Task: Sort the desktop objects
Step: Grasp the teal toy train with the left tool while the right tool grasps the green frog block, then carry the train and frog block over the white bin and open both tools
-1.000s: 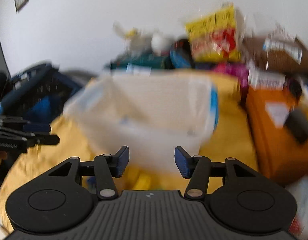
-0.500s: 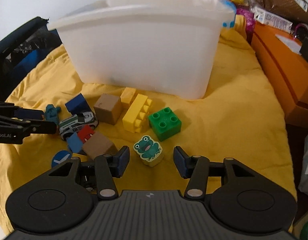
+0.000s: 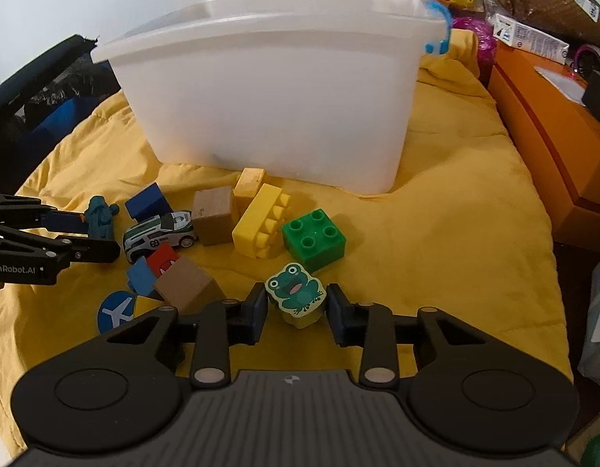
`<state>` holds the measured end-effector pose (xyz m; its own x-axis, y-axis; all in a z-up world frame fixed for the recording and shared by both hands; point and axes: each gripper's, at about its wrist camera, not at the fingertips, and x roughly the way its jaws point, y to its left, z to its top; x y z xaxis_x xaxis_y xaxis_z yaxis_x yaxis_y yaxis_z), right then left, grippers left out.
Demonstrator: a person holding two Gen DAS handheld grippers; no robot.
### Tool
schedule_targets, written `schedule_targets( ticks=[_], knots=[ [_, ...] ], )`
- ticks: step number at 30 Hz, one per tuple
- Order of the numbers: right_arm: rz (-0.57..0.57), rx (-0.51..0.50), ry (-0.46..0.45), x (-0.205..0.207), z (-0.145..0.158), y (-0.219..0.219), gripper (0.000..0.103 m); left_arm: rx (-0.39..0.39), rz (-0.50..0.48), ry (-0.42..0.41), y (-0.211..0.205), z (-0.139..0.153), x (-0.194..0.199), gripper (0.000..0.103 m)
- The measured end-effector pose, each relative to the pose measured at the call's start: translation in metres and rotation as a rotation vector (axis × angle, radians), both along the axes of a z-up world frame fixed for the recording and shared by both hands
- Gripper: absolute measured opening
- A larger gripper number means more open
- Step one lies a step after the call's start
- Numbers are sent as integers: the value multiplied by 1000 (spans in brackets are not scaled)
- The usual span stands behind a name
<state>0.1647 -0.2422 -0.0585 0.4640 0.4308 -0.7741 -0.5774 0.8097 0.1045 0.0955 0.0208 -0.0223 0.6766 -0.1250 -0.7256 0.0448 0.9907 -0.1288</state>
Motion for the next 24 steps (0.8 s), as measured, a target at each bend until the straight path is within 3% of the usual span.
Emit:
schedule_targets(
  ticks=[7, 16, 24],
  knots=[
    [-6, 91, -55, -7, 34, -7, 36, -53, 29, -88, 8, 43, -9, 54],
    [-18, 186, -143, 5, 86, 5, 36, -81, 40, -183, 9, 96, 9, 54],
    [-73, 206, -162, 44, 114, 9, 36, -76, 63, -191, 22, 120, 48, 55]
  ],
)
